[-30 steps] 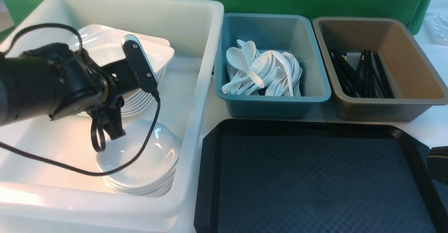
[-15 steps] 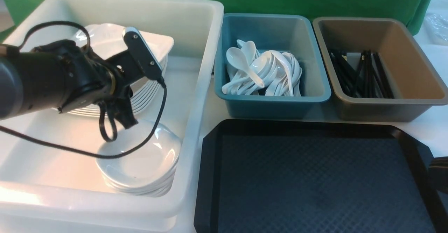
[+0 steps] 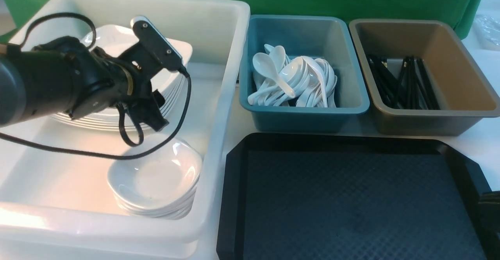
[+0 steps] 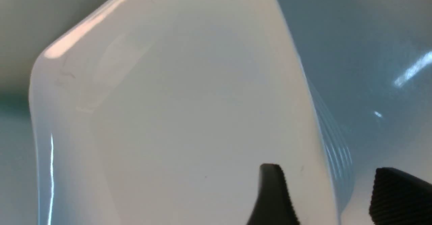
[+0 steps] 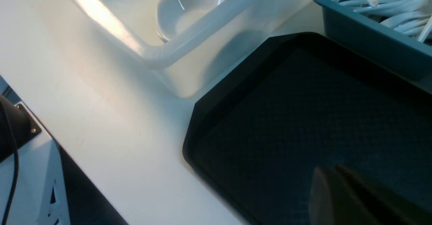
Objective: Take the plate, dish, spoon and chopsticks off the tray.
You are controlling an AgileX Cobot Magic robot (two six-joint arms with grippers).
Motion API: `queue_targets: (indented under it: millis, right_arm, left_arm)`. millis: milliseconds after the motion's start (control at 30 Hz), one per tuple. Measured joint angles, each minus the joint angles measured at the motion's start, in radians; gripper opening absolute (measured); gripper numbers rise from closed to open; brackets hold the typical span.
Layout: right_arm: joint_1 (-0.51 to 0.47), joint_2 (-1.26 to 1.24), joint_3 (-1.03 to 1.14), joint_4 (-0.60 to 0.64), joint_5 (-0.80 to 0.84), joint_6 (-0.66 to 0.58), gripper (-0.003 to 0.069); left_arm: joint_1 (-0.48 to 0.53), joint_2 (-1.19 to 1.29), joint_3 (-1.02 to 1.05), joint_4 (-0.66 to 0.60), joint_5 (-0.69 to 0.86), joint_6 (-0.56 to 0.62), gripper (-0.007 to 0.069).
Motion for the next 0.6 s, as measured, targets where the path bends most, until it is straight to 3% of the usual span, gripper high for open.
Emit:
queue_targets:
  millis: [200,333,400,467,567,600]
  right_arm:
    - [0.0,0.0,0.0,0.003,0.0,0.0,0.0029]
    - [0.0,0.0,0.0,0.003,0.004,0.0,0.0035]
    - [0.0,0.0,0.0,0.003,0.006,0.0,0.0036]
    - [0.0,0.0,0.0,0.003,0.007,0.0,0.0037]
    - [0.0,0.0,0.0,0.003,0.007,0.0,0.0037]
    - [0.0,0.0,0.0,0.003,0.007,0.0,0.0038]
  left_arm:
    - [-0.016,-0.101,0.0,-0.147,-0.008,0.007,0.0545]
    - [-0.088,-0.253,0.0,-0.252,-0.031,0.01,0.053]
    - [-0.154,-0.365,0.0,-0.346,-0.033,0.011,0.0455]
    - [-0.205,-0.468,0.002,-0.41,-0.026,0.011,0.0343]
    - [-0.293,-0.642,0.052,-0.469,-0.013,0.011,0.0114]
    - [-0.313,-0.69,0.072,-0.478,-0.013,0.011,0.0084]
